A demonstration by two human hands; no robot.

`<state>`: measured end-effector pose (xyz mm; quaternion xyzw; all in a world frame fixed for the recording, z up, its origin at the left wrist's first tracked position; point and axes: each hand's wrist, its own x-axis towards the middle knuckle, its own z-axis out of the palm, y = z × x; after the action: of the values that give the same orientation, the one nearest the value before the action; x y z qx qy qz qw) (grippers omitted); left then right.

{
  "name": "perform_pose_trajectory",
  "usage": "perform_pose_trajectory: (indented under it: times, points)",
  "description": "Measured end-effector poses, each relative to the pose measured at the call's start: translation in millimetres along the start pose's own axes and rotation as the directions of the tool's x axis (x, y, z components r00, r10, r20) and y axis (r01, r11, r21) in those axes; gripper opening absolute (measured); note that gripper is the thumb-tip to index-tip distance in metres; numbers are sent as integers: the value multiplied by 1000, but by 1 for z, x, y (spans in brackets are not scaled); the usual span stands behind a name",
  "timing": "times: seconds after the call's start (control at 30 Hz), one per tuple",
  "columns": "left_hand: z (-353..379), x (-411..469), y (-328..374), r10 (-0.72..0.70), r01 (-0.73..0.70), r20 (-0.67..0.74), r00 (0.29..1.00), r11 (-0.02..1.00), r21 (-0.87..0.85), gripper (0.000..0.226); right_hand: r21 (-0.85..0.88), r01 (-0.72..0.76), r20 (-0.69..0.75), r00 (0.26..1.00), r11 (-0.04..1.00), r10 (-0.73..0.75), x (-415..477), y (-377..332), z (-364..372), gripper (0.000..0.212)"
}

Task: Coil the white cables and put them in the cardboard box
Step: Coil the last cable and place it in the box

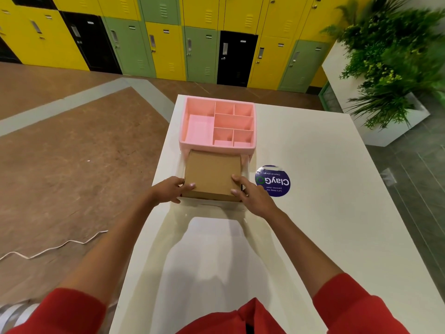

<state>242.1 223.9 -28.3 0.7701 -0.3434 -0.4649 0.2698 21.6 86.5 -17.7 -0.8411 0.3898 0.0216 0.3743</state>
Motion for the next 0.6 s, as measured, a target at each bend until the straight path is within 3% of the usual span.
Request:
perform_pose_trajectory:
  times: [0.3,0.43,0.6]
  points:
    - [7,8,3,-86,95,-94,992,991,95,33,-3,-71,-54,996,997,71,0,-3,15,43]
    - [10,8,5,-108,121,-111,988,986,115,34,-157,-85,-110,992,984,68,-1,-9,20,41]
    - [23,7,6,-138,166,-175,975,973,160,31,-400,-78,-189,982,913,1,-5,-13,32,63]
